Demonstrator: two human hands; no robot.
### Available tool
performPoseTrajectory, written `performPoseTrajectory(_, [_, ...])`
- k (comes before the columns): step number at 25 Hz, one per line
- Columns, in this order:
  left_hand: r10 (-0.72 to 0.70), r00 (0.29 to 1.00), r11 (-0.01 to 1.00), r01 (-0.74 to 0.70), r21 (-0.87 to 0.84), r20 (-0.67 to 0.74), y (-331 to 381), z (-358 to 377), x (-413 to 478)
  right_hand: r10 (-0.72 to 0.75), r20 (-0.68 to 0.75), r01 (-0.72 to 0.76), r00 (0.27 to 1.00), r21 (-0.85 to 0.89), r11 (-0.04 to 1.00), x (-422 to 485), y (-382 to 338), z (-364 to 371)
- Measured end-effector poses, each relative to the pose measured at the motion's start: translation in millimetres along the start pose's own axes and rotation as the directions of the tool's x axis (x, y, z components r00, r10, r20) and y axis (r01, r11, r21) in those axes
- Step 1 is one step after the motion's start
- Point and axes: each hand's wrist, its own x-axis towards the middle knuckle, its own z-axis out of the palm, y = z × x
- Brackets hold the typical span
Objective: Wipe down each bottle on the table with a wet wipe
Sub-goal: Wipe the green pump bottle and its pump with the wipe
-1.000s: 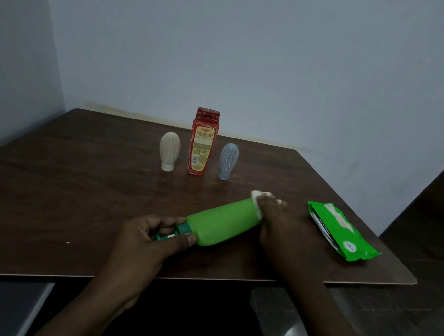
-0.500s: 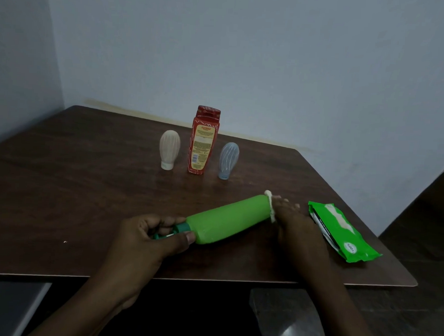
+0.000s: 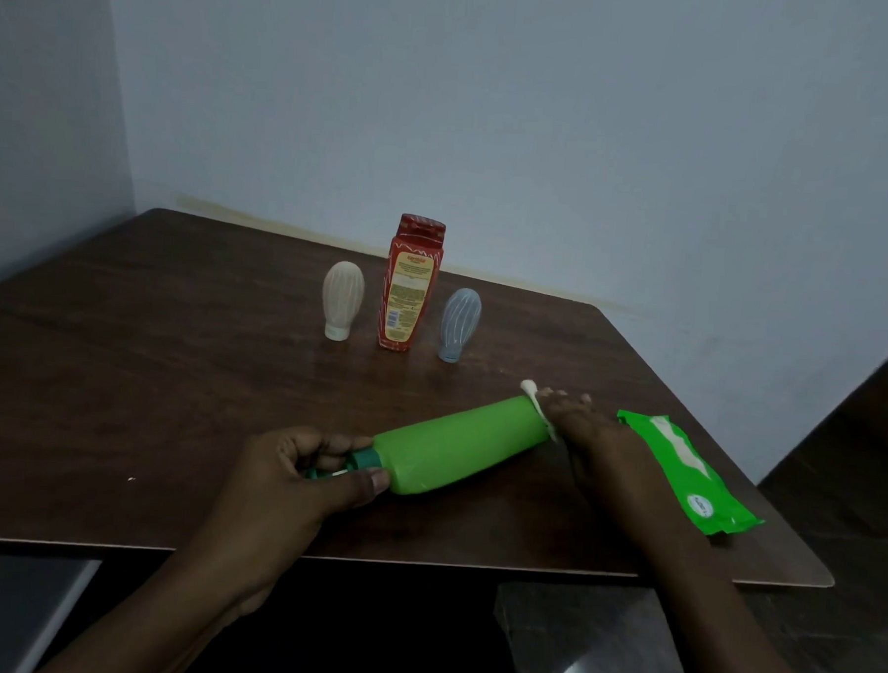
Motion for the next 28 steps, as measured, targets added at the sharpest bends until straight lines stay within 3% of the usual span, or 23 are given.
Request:
performPoseTrajectory(3, [0.000,1.000,1.000,0.000,0.000,-0.016,1.2,1.0,0.6,-0.145,0.004,0.145,0.989,0.008,0.989,-2.5,-22.9,0.8])
performPoseTrajectory(8, [0.013,0.998,1.000,-0.011,0.026,-0.054,2.6,3.4,-1.1,-0.450,0.068,0.442,0.890,0.114,0.890,-24.6,-108.3,-3.2])
performPoseTrajectory(10, [0.010,0.999,1.000,-0.009,0.018,-0.045,4.0,2.7,-3.6,-0.432,0.095,0.419,0.897,0.132,0.898,-19.5,-114.3,-7.0])
performPoseTrajectory(13, [0.013,1.000,0.999,-0.012,0.032,-0.028,4.8,0.8,-3.8,-0.267,0.103,0.231,0.958,0.270,0.935,3.8,-113.5,-6.2])
performPoseTrajectory(15, [0.023,0.999,0.999,-0.023,0.028,-0.024,6.6,1.0,-4.5,-0.228,0.097,0.188,0.969,0.311,0.931,5.9,-130.5,-1.3])
performPoseTrajectory(20, [0.030,0.999,0.999,-0.029,0.032,-0.025,5.4,-1.0,-5.0,-0.429,-0.068,0.435,0.901,0.151,0.888,-36.8,-136.0,18.1])
performPoseTrajectory(24, [0.031,0.998,0.997,-0.027,0.075,-0.059,2.4,-2.5,-2.1,-0.095,-0.116,0.124,0.989,0.272,0.954,-18.9,-109.5,19.4])
performPoseTrajectory(25, [0.032,0.997,0.996,-0.026,0.084,-0.063,1.6,-3.0,-2.1,-0.084,-0.093,0.106,0.992,0.266,0.958,-18.8,-118.6,19.9])
performPoseTrajectory(28, [0.030,0.998,0.996,-0.026,0.084,-0.052,1.0,-2.8,-5.0,-0.326,-0.059,0.331,0.944,0.161,0.930,-34.6,-138.8,20.6])
